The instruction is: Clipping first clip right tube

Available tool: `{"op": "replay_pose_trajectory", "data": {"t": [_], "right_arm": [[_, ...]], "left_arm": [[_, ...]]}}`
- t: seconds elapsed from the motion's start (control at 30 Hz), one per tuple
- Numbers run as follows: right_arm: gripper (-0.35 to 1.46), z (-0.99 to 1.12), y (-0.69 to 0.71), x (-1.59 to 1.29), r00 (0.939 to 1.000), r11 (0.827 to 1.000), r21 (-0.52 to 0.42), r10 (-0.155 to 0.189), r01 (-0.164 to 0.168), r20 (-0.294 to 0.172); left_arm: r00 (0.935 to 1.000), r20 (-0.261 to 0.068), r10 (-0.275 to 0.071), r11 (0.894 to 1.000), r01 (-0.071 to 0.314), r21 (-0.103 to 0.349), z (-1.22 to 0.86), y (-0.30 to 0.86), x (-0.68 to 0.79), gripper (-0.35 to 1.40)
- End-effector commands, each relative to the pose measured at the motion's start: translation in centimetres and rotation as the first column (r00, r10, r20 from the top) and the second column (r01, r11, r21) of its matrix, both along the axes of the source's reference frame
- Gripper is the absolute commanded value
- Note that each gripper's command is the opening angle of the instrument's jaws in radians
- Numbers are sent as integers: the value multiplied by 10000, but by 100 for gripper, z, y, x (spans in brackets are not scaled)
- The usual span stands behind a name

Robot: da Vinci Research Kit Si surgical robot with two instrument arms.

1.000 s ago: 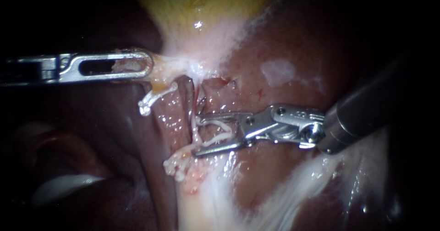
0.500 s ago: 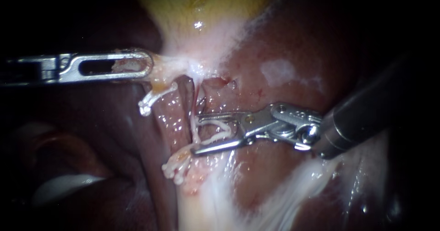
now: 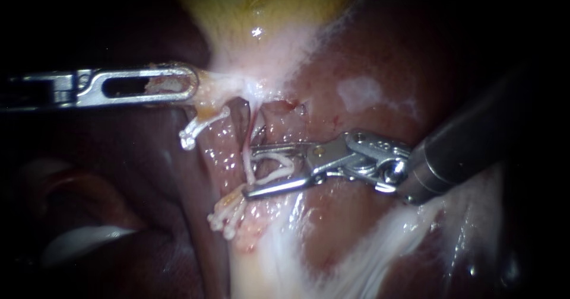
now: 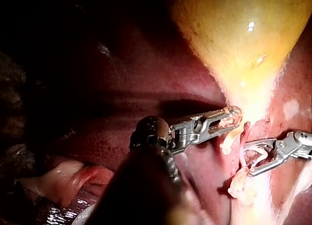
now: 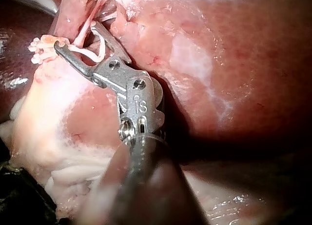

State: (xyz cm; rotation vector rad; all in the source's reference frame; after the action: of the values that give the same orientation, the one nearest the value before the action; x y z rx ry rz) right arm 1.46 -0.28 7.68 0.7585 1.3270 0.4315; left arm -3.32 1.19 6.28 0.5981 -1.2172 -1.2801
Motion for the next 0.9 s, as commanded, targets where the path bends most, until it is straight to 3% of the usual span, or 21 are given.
{"op": "replay_pose_trajectory", "data": {"t": [0.03,0.27,0.53,0.9], "right_arm": [[50,0,0,1,10000,10000,32,17,-17,-56],[50,-1,0,7,9985,9993,366,7,13,-543],[50,-11,-9,10,9917,9952,946,-144,267,-1279],[50,-16,-14,1,9892,9904,1291,-300,488,-1435]], "left_arm": [[10000,-2,-2,10000,2,0,0,0,0,-35],[10000,16,18,10000,-18,2,0,0,0,-35],[10000,16,18,10000,-18,1,0,0,0,-35],[10000,18,21,10000,-21,1,0,0,0,-35]]}}
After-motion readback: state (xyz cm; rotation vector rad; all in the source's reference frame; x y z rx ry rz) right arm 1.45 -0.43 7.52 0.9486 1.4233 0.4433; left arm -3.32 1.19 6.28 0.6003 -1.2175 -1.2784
